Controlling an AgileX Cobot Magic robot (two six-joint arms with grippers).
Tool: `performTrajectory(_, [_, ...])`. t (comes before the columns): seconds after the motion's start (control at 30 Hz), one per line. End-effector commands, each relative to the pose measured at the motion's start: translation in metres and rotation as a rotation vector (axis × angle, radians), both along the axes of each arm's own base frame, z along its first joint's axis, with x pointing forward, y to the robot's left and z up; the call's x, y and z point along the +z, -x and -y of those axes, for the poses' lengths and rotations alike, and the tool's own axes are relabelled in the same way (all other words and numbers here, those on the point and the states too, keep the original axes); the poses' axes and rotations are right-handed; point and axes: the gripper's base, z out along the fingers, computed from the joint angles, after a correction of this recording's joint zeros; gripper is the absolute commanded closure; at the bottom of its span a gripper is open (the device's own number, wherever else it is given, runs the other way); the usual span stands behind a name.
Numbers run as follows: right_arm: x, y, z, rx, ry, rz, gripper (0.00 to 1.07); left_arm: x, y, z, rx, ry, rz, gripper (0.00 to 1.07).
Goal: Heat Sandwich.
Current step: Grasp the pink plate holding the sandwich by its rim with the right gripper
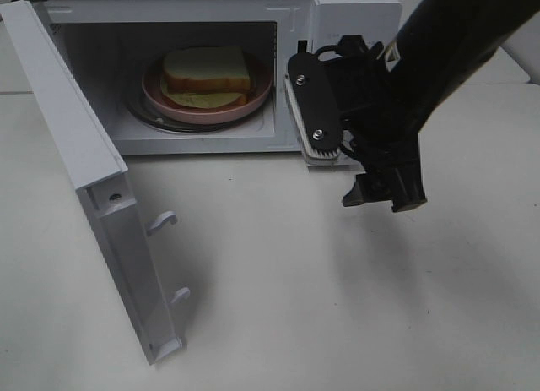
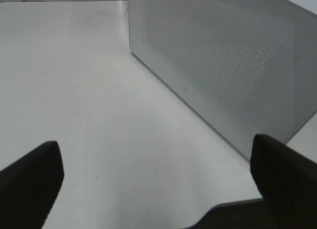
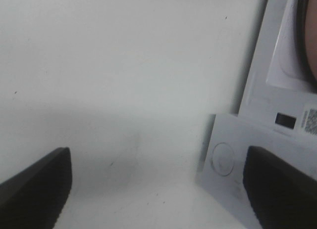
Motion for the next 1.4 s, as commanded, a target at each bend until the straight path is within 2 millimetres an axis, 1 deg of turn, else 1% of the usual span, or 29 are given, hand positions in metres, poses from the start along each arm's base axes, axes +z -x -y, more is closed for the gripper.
performTrajectory(0.03, [-0.001, -0.01, -0.016, 0.034, -0.013, 0.026, 0.18, 0.0, 0.0, 0.0, 0.002, 0.004, 0.016, 0.1])
performTrajectory(0.1, [-0.002, -0.017, -0.022, 0.039, -0.017, 0.035, 0.18, 0.0, 0.0, 0.0, 0.002, 0.004, 0.016, 0.1])
performTrajectory(0.13, [-0.002, -0.017, -0.022, 0.039, -0.017, 0.035, 0.18, 0.0, 0.0, 0.0, 0.002, 0.004, 0.016, 0.1])
performTrajectory(0.17, [-0.001, -0.024, -0.027, 0.051, -0.025, 0.055, 0.19, 0.0, 0.0, 0.0, 0.002, 0.004, 0.016, 0.1])
performTrajectory(0.23, [0.0, -0.03, -0.032, 0.079, -0.03, 0.085, 0.19, 0.0, 0.0, 0.0, 0.002, 0.004, 0.016, 0.1])
performTrajectory(0.27, [0.0, -0.03, -0.032, 0.079, -0.03, 0.085, 0.19, 0.0, 0.0, 0.0, 0.002, 0.004, 0.016, 0.1])
performTrajectory(0.33, [0.003, -0.037, -0.04, 0.104, -0.054, 0.13, 0.2, 0.0, 0.0, 0.0, 0.002, 0.004, 0.016, 0.1])
performTrajectory(0.43, [0.003, -0.042, -0.044, 0.107, -0.066, 0.149, 0.2, 0.0, 0.0, 0.0, 0.002, 0.004, 0.016, 0.1])
performTrajectory(0.57, [-0.005, -0.055, -0.054, 0.109, -0.076, 0.161, 0.21, 0.0, 0.0, 0.0, 0.002, 0.004, 0.016, 0.1])
performTrajectory(0.73, [-0.008, -0.061, -0.059, 0.109, -0.081, 0.169, 0.21, 0.0, 0.0, 0.0, 0.002, 0.004, 0.016, 0.1])
performTrajectory(0.87, [-0.014, -0.071, -0.072, 0.122, -0.09, 0.181, 0.23, 0.0, 0.0, 0.0, 0.002, 0.004, 0.016, 0.1])
performTrajectory(1.03, [-0.019, -0.075, -0.081, 0.133, -0.09, 0.18, 0.23, 0.0, 0.0, 0.0, 0.002, 0.004, 0.016, 0.1])
performTrajectory(1.17, [-0.029, -0.089, -0.092, 0.098, -0.106, 0.166, 0.24, 0.0, 0.0, 0.0, 0.002, 0.004, 0.016, 0.1])
performTrajectory(1.27, [-0.032, -0.093, -0.095, 0.095, -0.106, 0.165, 0.24, 0.0, 0.0, 0.0, 0.002, 0.004, 0.016, 0.1])
performTrajectory(1.3, [-0.037, -0.097, -0.098, 0.095, -0.099, 0.155, 0.24, 0.0, 0.0, 0.0, 0.002, 0.004, 0.016, 0.1])
performTrajectory(1.4, [-0.04, -0.101, -0.101, 0.095, -0.09, 0.148, 0.25, 0.0, 0.0, 0.0, 0.002, 0.004, 0.016, 0.1])
